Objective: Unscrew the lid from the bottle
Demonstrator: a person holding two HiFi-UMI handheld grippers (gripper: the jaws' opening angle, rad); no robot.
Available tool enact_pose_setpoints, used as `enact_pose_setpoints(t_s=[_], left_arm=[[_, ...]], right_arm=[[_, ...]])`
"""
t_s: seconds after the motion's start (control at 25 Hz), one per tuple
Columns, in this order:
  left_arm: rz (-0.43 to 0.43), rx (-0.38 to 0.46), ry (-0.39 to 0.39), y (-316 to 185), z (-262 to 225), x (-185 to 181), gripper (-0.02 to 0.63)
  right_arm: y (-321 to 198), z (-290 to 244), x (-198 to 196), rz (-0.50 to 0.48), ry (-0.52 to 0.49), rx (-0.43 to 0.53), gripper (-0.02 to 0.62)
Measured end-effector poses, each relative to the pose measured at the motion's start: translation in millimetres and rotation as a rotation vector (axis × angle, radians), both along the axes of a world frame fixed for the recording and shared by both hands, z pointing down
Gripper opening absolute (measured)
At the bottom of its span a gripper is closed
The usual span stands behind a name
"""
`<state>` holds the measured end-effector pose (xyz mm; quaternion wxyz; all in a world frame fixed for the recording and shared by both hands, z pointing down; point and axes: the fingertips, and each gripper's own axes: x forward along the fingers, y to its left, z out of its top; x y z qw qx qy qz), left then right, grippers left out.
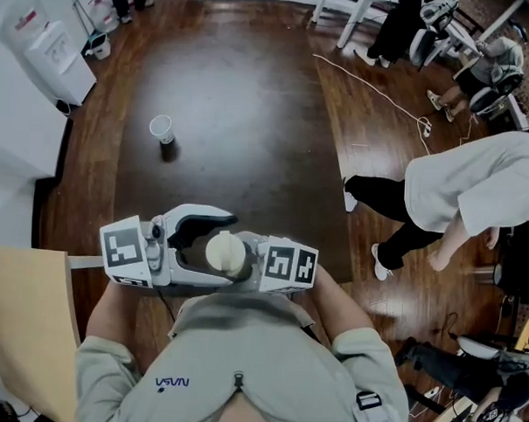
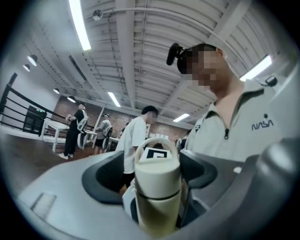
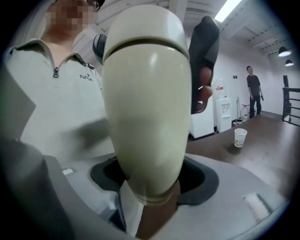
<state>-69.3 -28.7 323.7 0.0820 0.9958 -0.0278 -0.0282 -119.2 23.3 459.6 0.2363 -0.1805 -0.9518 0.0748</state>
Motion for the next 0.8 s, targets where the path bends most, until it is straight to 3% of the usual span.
enact_pose_setpoints(t_s=[0.2,0.28,0.36,0.56,0.8], left_arm=[[0.154,-0.018,-0.054,19,1,5,0.355],[0.176,-0.019,-0.075,24,2,5,0.307],[0.157,-0.003,-0.088,22,4,6,0.305],[-0.027,0.067,-0.116,6,8,8,0.304],[-0.362,0.143,-0.110,-30,2,0,0.304]], right_arm=[[14,-2,2,-0.094,0.025,-0.007,0.304],[14,1,0,-0.096,0.031,-0.002,0.304],[11,4,-1,-0.076,0.036,0.007,0.304],[-15,13,-4,0.072,0.048,0.067,0.304],[-70,17,-19,0.405,0.057,0.183,0.304]])
